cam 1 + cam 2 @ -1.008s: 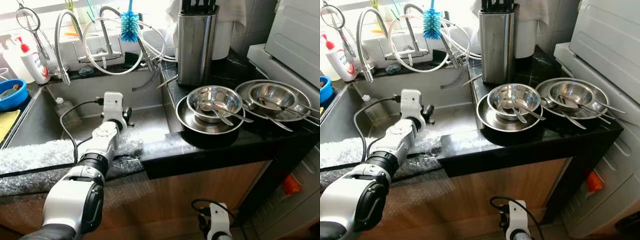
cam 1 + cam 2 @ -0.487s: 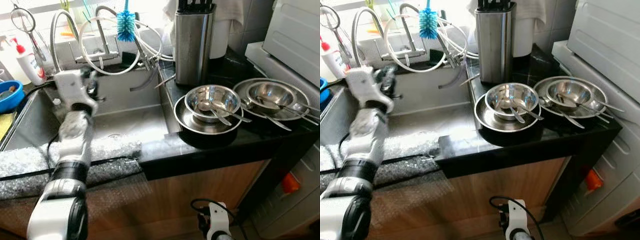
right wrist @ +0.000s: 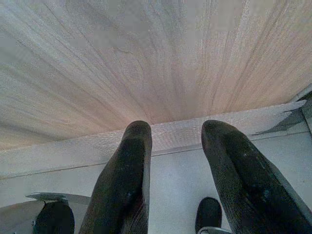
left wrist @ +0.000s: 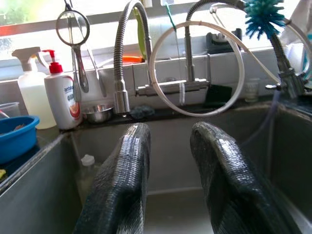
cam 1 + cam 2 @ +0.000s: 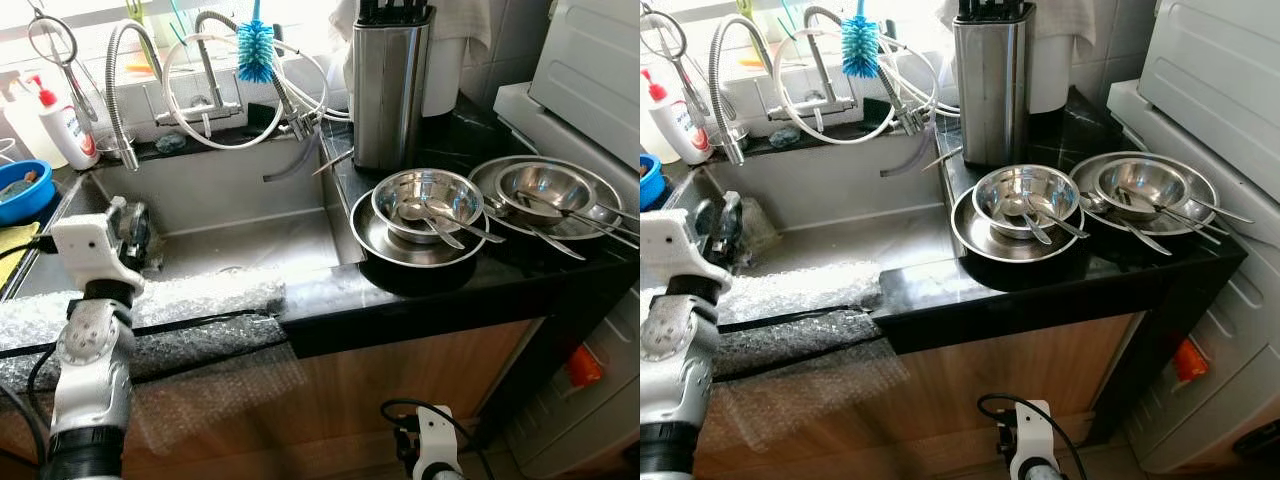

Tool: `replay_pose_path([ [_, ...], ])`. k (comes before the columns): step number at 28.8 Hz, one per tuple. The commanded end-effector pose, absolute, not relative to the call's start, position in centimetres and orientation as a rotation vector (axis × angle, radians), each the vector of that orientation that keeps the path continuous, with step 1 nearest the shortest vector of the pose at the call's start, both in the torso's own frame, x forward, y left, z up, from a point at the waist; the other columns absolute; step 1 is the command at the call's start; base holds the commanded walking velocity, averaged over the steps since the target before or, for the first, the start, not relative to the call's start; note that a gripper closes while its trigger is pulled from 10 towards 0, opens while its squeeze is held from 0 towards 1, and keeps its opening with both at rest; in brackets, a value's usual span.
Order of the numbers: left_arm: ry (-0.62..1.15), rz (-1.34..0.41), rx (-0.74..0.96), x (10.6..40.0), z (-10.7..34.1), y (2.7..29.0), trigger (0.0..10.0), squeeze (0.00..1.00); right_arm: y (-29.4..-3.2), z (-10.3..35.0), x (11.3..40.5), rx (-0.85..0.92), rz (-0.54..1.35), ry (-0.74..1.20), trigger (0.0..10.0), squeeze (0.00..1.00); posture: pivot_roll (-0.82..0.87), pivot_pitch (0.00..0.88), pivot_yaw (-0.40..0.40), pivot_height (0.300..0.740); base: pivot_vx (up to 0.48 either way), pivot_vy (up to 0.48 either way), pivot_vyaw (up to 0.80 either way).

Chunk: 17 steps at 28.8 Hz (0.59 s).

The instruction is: Kitchen organization

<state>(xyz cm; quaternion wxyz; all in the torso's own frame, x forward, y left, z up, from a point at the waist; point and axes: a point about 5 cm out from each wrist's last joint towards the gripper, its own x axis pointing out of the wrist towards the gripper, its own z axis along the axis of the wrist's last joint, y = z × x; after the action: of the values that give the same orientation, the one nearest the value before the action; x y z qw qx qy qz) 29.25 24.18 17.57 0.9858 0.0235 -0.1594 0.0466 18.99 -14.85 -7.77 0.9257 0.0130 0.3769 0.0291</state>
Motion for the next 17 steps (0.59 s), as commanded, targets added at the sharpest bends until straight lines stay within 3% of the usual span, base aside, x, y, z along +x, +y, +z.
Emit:
replay_pose_path([
  [1,-0.307,0.07,0.046,28.9,17.6,23.7,10.0,0.0,-14.5,-7.7,19.2,0.033,0.073,0.765,10.0,0.0,0.0,0.0,0.126,0.74,0.0,0.0,0.0],
  [17,-0.206,0.115,-0.005,27.1,14.8,22.5,10.0,0.0,-15.1,-7.1,20.1,0.011,0.078,0.721,10.0,0.0,-0.01,0.0,0.113,0.74,0.0,0.0,0.0],
])
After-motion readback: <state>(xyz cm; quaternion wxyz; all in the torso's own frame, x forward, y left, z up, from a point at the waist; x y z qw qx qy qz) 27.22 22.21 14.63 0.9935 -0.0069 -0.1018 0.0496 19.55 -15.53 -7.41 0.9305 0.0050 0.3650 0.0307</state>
